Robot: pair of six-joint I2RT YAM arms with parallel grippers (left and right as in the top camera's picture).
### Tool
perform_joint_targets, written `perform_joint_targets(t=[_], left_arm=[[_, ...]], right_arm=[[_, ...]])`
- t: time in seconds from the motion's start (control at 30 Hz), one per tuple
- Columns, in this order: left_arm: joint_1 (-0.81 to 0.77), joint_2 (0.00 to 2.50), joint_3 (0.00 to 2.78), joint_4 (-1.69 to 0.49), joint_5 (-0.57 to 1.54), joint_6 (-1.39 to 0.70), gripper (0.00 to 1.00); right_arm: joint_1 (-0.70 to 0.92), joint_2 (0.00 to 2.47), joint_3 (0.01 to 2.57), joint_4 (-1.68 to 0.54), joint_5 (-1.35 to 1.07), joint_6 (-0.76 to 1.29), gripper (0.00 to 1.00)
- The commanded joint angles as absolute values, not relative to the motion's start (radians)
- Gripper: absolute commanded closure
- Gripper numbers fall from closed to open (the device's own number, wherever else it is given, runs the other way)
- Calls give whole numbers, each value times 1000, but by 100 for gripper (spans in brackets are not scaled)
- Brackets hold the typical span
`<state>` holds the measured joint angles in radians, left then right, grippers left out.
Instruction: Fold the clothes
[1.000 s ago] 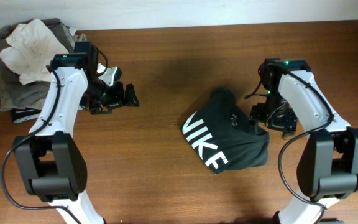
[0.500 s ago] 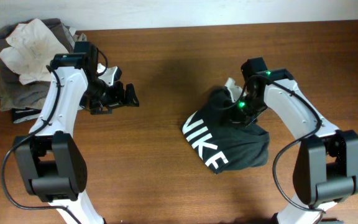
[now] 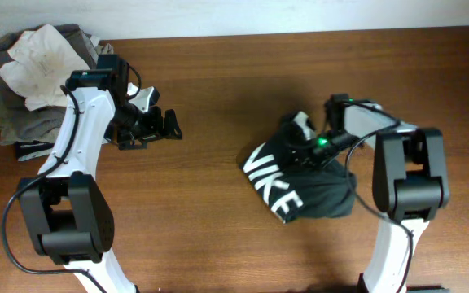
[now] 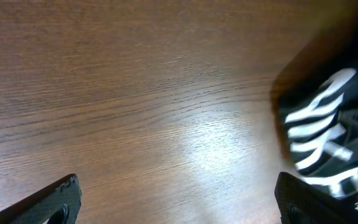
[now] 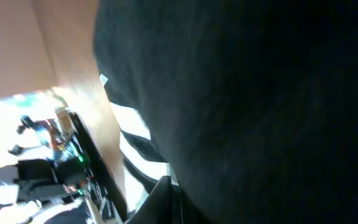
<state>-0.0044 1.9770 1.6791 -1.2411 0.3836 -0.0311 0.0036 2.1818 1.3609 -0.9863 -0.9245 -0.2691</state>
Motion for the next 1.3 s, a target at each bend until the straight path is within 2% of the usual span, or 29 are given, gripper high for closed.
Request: perform_joint_targets(t=[0.0,0.1,0.23,0.33,0.47,0.57,0.7,0.87,0.97,1.03,1.1,1.17,1.27], left_arm=[[-8,1986,1676,-1234,377,-30,1],[-9,1986,1676,-1234,377,-30,1],[-8,1986,1676,-1234,377,-30,1],[-9,1986,1676,-1234,377,-30,1],[-13,1986,1676,-1234,377,-30,1],[-13,1986,1676,-1234,377,-30,1],[-13,1986,1676,-1234,377,-30,1],[-13,1986,1676,-1234,377,-30,1],[-13,1986,1676,-1230,377,-30,1],[-13,1986,1676,-1229,377,-30,1],[-13,1986,1676,-1231,377,-30,1],[-13,1986,1676,-1231,377,-30,1],[-13,1986,1676,-1231,377,-30,1]], right_arm=[[-93,2221,1356,-963,-973,-317,88],[-135,2216,1394,-1024,-994,-327,89],[-159,2201,1520,-1237,-1042,-458,95],[-160,2160,1630,-1382,-1065,-507,95],[-158,2096,1774,-1636,-965,-525,95],[-144,2061,1774,-1700,-868,-522,96],[-115,2054,1713,-1699,-856,-522,96],[-80,2054,1505,-1683,-893,-677,96],[-80,2054,1343,-1541,-943,-698,96],[-81,2056,1236,-1372,-941,-600,91],[-81,2060,1121,-1151,-891,-417,85],[-81,2064,1084,-1074,-878,-361,87],[-81,2061,1089,-1069,-878,-333,94]])
